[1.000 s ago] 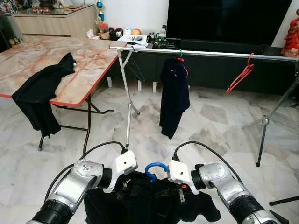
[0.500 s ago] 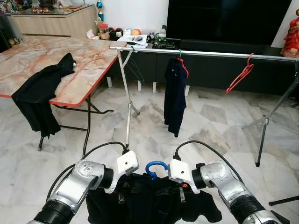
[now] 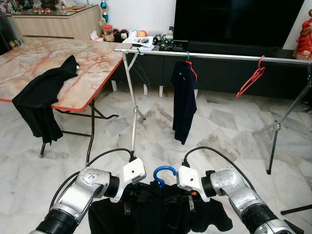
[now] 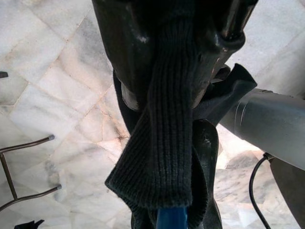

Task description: Hang hanger

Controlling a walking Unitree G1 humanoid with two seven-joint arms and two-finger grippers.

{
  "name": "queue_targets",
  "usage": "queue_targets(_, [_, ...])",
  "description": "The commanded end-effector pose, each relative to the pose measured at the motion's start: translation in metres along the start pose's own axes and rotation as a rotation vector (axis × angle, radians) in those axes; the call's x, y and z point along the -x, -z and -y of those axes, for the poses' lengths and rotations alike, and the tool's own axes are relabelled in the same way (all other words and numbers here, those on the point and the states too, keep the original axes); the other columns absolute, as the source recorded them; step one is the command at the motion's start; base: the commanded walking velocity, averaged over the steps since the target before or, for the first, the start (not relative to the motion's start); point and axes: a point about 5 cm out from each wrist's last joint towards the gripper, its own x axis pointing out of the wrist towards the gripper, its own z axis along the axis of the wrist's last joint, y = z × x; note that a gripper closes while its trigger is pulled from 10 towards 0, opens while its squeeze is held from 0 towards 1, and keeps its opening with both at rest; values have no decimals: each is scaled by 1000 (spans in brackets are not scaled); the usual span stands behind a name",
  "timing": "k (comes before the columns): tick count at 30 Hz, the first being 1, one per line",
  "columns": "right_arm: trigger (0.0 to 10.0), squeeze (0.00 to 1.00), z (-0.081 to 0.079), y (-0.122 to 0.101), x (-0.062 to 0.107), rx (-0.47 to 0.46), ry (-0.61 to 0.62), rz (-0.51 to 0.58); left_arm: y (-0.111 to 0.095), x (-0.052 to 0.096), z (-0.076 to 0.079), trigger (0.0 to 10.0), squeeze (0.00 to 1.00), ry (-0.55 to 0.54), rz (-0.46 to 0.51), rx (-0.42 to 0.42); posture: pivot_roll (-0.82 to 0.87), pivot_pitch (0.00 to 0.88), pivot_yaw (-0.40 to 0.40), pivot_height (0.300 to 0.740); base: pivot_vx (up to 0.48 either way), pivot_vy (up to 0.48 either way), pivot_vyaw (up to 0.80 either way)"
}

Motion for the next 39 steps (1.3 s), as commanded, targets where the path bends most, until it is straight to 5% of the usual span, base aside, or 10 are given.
queue_targets(1, [10000,0,13,-19,5,54,65,65,6,0,1,0,0,-10,-9,34,113,0,-1,740,0,0,0])
queue_targets(9, [10000,0,13,-17,5,50,65,58,6,-1,1,0,0,-11,-6,36,113,0,-3,740,0,0,0])
queue_targets(10, [10000,200,13,-17,5,50,64,59,6,-1,1,0,0,-11,-6,36,112,0,-5,740,0,0,0])
queue_targets(11, [10000,200,13,-17,6,49,64,60,6,-1,1,0,0,-11,-6,36,112,0,-5,740,0,0,0])
queue_targets(12, [10000,1000,13,-18,6,45,58,63,6,-1,1,0,0,-11,-5,36,112,0,-5,740,0,0,0])
queue_targets(23, [10000,1000,12,-15,12,41,9,41,5,0,-1,0,0,-34,2,36,111,0,-11,740,0,0,0])
queue_targets(31, [10000,1000,9,-4,24,77,-38,-72,7,3,-6,0,0,-72,-19,27,104,0,-6,740,0,0,0])
queue_targets(39, [10000,1000,16,3,39,80,59,-139,8,5,-17,0,0,-186,-6,22,99,0,-5,740,0,0,0])
